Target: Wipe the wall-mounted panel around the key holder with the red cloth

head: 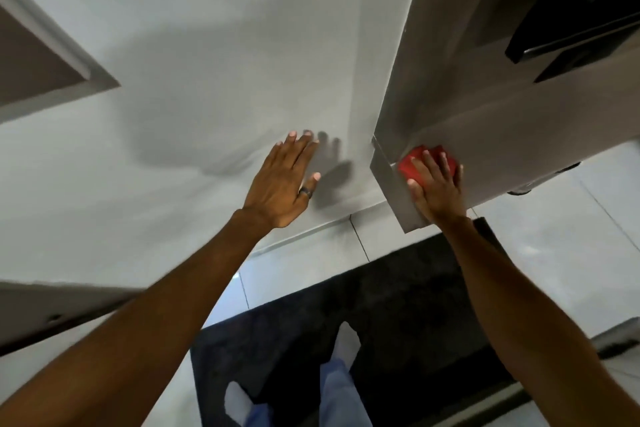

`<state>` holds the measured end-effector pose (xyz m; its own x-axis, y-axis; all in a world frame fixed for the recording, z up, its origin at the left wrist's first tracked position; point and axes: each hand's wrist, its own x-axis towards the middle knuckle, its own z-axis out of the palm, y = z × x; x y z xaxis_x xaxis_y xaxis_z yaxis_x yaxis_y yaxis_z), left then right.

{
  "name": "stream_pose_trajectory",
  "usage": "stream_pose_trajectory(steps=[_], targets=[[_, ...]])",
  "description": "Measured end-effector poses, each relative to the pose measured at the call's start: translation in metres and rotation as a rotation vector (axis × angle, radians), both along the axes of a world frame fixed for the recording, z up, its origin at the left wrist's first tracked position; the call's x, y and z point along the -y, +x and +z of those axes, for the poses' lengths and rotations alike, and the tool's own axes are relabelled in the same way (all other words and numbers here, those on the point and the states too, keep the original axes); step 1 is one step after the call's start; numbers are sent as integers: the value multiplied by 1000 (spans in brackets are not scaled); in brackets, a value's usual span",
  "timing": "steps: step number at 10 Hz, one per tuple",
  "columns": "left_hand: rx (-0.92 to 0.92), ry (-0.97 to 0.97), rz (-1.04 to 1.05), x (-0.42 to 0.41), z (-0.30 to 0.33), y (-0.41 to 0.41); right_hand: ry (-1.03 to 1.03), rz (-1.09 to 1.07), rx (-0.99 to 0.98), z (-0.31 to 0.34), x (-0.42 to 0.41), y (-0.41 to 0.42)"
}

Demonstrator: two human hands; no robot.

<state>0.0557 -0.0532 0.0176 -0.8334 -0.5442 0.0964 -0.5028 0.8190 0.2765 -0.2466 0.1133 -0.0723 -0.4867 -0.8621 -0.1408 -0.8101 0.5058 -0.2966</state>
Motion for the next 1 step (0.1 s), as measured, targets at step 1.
stream_pose_trajectory(steps=[1], targets=[[-8, -54, 45, -11, -8, 5, -46, -43, -39, -14, 3, 7]])
